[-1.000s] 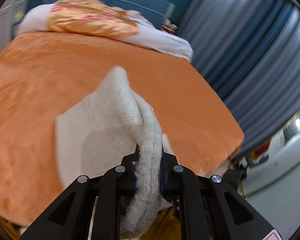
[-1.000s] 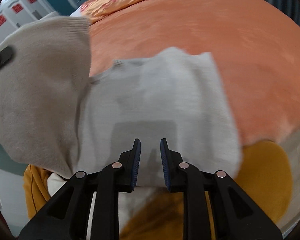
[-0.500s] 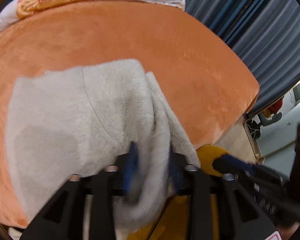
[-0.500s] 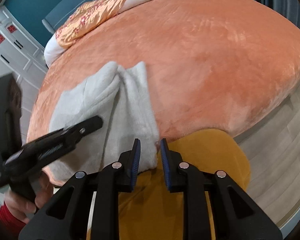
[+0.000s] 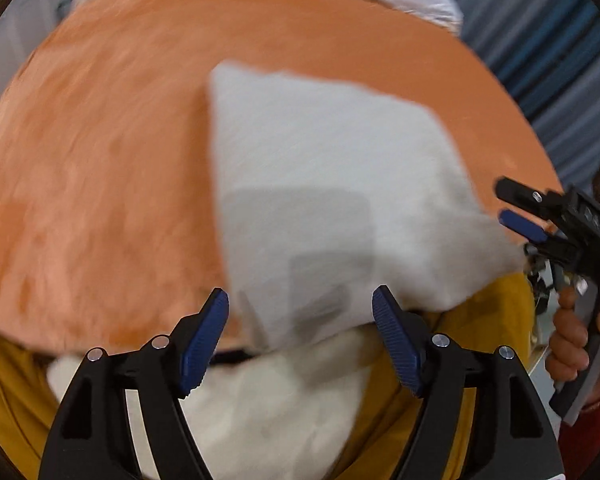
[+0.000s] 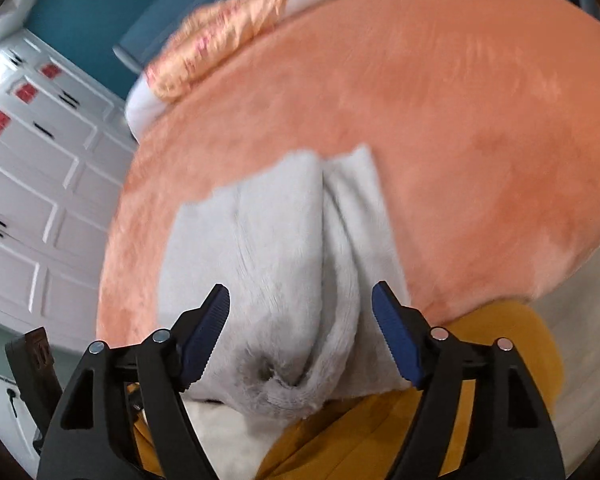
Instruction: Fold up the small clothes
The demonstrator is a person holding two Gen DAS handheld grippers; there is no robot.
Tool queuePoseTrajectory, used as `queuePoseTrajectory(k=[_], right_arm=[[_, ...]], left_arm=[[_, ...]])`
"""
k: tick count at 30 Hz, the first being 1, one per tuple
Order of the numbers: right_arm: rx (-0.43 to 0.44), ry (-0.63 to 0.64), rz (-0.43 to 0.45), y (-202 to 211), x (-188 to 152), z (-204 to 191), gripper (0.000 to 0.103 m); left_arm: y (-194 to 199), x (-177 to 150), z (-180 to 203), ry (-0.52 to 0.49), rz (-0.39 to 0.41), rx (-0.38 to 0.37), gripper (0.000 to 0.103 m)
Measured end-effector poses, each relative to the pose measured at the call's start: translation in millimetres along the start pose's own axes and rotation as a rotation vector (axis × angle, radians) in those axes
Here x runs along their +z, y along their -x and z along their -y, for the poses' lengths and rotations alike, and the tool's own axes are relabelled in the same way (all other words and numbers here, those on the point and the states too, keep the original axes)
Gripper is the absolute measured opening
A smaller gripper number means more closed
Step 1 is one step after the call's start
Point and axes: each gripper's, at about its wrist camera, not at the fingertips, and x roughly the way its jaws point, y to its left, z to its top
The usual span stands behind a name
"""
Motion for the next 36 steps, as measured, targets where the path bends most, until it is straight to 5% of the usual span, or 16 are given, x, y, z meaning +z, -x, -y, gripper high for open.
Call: queuePoseTrajectory(k=[5,6,7,8,14,15,17,18,20,25,30,36], right_arm=[[0.033,-0.057,-0.113,-34.1,-8.0,2.6,0.068],[0.040,-0.059,-0.134,-41.2,-7.9,0.9,0.058],[0.047,-0.053,-0.150,-45.8,-6.9,-3.3,0.031],[0.057,-0.023,-0.147,-44.1,-4.1,-13.7,0.028],[0.533,0.143,0.090,58.6,18.4,-80.4,0.021],[0.536,0.148,0.110,62.3,18.2,-75.9,0.021],[0.338,0.149,0.098,43.7,16.6,-51.7,0.021],[0.076,0.180,0.037,11.4,11.8,-30.4,0.021],[-0.159,0.173,-0.102,-35.8,-1.2,3.1,0.021],[-0.036,0.050,-0.085,-29.9,-7.0,20.8,0.023],[0.084,-0.030,-0.096,-13.2,9.2,20.7,0.023],[0.196,0.002,-0.046,24.9,16.9,-13.4,0.023]], left_arm=[[-15.5,1.7,-22.0,0.073,-0.029,-0.006,0.073],[-16.4,1.8,-22.7,0.070,-0.030,-0.006,0.073],[-17.0,2.0,-22.7,0.064,-0.027,-0.002,0.073],[-17.1,3.1,-23.5,0.058,-0.026,0.004,0.073],[3.6,-1.8,-28.5,0.072,0.049,0.018,0.076],[5.8,-1.6,-29.2,0.076,0.058,0.022,0.076],[5.1,-0.3,-29.9,0.081,0.057,0.035,0.075],[4.5,-1.0,-31.3,0.088,0.055,0.037,0.075],[2.2,0.2,-30.2,0.101,0.044,0.010,0.075],[3.0,-0.2,-15.8,0.027,0.011,-0.034,0.075],[-20.3,-11.1,11.1,-0.141,-0.115,-0.013,0.075],[-46.1,-7.5,2.7,-0.114,-0.153,0.062,0.074]])
